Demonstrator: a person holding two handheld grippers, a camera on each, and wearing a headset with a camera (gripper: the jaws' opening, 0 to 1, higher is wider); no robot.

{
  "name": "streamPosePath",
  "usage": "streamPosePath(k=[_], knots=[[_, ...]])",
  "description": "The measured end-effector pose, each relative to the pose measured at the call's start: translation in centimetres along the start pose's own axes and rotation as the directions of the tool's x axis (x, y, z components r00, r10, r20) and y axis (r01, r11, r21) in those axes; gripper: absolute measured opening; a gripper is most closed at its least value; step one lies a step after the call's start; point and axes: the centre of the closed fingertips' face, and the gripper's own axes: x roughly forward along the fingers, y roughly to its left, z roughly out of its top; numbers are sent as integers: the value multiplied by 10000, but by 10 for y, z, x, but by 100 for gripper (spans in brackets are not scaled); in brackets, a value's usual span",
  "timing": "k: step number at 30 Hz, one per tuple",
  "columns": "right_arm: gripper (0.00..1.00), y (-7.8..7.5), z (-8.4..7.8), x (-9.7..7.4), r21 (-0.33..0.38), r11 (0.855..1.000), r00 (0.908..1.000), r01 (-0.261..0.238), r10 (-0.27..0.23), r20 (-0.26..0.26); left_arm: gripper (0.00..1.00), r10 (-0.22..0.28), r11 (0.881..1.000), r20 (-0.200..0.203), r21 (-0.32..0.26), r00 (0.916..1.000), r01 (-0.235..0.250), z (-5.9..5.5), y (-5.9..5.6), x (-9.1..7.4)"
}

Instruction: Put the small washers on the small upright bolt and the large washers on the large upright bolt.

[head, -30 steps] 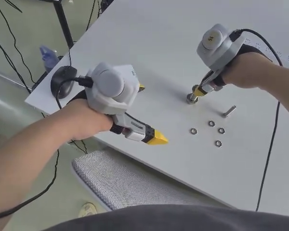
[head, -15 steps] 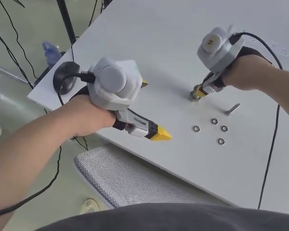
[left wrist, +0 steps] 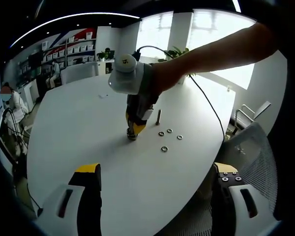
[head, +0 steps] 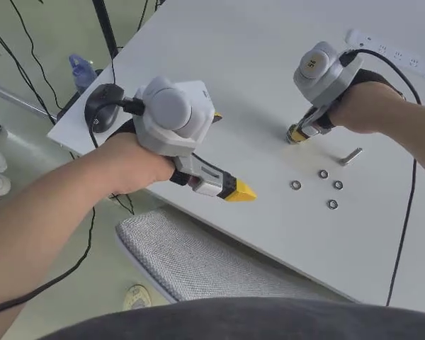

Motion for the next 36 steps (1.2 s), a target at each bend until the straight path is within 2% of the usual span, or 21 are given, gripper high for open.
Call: streamPosePath(k=[7, 14, 25, 29, 36], knots=[[22, 4, -2, 3, 32, 10000, 10000, -17, 17, -52, 93, -26, 10000, -63, -4, 10000, 26, -2, -1, 0], [22, 2, -1, 9, 62, 10000, 9999, 50, -49, -110, 92, 8, 10000, -64, -44, 10000, -8, -3, 0, -1], [22, 5, -1, 6, 147, 9999, 9999, 13, -11, -118, 92, 9, 10000, -51, -57, 10000, -9, -2, 2, 1], [23, -1, 0, 11, 54, 10000, 10000, -3, 4, -100, 92, -5, 10000, -56, -24, 10000, 5, -1, 2, 2], [23, -1, 0, 11, 242, 9996, 9999, -119, 120, -17, 91, -62, 10000, -116, 32, 9999, 62, -2, 1, 3]])
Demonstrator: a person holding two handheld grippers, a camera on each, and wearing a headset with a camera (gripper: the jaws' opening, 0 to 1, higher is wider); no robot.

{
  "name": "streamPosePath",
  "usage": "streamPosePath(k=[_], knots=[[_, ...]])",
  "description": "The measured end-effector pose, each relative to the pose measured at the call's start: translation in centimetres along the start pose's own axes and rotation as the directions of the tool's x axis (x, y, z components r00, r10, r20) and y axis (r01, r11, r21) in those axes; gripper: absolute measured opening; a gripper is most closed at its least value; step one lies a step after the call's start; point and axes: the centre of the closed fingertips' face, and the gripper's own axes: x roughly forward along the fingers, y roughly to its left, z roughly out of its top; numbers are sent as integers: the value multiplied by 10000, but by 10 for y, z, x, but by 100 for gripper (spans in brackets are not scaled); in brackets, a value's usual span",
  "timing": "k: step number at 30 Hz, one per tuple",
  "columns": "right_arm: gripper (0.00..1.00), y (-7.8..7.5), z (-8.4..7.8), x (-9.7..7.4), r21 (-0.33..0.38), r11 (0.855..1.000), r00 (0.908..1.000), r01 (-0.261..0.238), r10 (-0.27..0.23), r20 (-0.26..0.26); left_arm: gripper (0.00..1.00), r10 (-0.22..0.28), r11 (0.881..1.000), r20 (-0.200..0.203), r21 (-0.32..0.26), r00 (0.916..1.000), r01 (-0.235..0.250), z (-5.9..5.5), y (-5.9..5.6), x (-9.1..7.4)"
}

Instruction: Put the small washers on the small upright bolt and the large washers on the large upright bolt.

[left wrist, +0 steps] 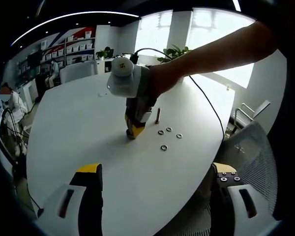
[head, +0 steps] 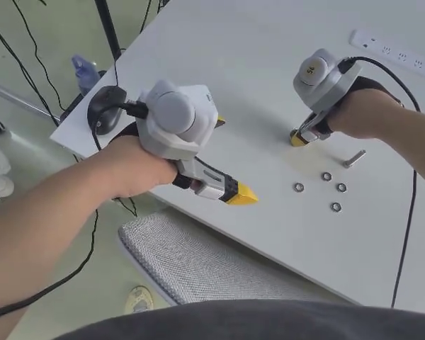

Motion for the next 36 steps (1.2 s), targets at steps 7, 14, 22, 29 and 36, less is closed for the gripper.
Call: streamPosePath(k=[7, 14, 22, 29, 36], knots=[[23, 2, 1, 0, -138, 9999, 10000, -21, 20, -39, 91, -17, 10000, 50, 44, 10000, 17, 2, 0, -1], [31, 4, 1, 1, -340, 9993, 9998, -176, 175, -33, 91, -11, 10000, 69, 46, 10000, 11, 3, 0, -1], [40, 1, 4, -5, -812, 9965, 9996, -215, 231, 186, 91, -2, 10000, 48, 99, 10000, 2, 4, -1, -1], [39, 3, 6, -17, -958, 9952, 9991, -212, 246, 346, 91, 63, 9998, 31, 175, 10000, -64, 7, -1, -1], [38, 4, 10, -32, -1069, 9942, 9986, -124, 178, 497, 91, 46, 9997, 85, 219, 10000, -48, 11, -2, -1]])
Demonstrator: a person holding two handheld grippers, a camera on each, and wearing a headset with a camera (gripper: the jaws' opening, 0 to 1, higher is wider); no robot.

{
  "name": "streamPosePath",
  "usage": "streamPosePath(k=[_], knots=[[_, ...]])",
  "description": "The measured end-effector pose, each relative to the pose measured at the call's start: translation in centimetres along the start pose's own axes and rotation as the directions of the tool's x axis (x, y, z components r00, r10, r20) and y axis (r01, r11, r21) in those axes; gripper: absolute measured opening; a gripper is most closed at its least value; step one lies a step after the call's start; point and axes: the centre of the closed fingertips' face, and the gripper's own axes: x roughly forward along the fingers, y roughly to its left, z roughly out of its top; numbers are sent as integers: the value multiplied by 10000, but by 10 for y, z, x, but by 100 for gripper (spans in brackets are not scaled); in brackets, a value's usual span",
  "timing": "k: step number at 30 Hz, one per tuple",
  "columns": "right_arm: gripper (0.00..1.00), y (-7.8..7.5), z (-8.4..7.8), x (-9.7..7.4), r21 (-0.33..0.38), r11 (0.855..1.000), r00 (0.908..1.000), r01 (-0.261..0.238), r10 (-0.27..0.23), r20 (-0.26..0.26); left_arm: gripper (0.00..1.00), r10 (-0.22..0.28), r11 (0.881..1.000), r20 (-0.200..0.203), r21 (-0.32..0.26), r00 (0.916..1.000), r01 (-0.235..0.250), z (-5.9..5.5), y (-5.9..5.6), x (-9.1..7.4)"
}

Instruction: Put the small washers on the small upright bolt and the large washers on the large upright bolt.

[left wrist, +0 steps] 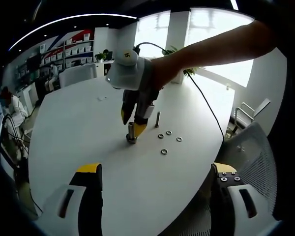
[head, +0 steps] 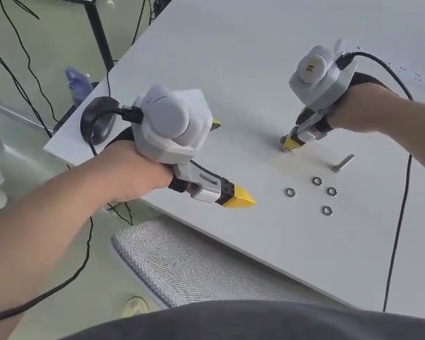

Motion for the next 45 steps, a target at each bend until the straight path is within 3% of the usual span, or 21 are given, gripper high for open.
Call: streamPosePath(k=[14, 26, 45], knots=[[33, -6, 3, -15, 277, 9995, 9990, 129, -141, 428, 91, 137, 9999, 36, 100, 9999, -137, 4, -1, -5], [31, 0, 2, -29, 140, 9999, 9988, 96, -103, 481, 91, 332, 9994, 138, -64, 9994, -331, 4, -1, -9], [30, 17, -47, -53, 738, 9972, 9980, 133, -178, 604, 92, 449, 9985, 15, 305, 9990, -449, 4, -2, 2]])
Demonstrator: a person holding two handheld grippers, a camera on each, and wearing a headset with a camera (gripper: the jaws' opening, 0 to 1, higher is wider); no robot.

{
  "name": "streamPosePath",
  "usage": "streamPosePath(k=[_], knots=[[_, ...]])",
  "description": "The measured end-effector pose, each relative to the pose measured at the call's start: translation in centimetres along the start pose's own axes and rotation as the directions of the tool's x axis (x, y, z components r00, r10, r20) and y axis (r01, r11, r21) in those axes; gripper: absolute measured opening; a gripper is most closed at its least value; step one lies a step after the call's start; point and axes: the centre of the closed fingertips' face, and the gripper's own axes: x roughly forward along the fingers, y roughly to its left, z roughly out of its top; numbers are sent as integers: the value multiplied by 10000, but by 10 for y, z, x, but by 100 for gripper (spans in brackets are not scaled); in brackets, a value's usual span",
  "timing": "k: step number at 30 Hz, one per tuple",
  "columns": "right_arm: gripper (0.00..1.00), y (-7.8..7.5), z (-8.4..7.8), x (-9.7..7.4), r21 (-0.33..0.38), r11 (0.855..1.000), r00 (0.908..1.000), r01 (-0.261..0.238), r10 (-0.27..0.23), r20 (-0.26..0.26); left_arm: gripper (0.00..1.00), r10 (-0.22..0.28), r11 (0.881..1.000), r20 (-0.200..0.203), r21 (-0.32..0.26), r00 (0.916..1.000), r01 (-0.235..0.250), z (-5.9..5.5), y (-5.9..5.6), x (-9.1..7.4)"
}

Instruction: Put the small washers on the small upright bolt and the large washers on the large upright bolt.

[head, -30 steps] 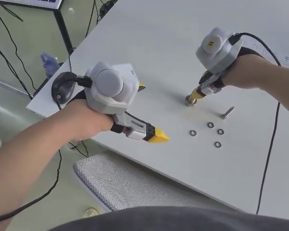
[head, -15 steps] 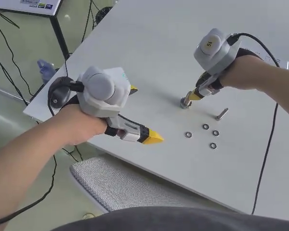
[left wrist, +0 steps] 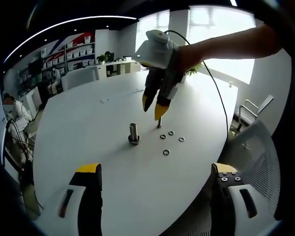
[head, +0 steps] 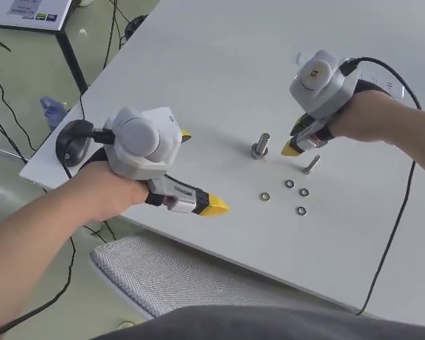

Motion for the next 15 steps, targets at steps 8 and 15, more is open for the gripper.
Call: streamPosePath(k=[8, 15], knots=[[29, 8, -26, -3, 484, 9988, 10000, -42, 39, 55, 92, 75, 9999, 57, 111, 10000, -76, 5, -1, -3], [28, 11, -43, -5, 718, 9974, 10000, 39, -37, -33, 90, 149, 9999, -39, 75, 9999, -148, 4, 2, -5]])
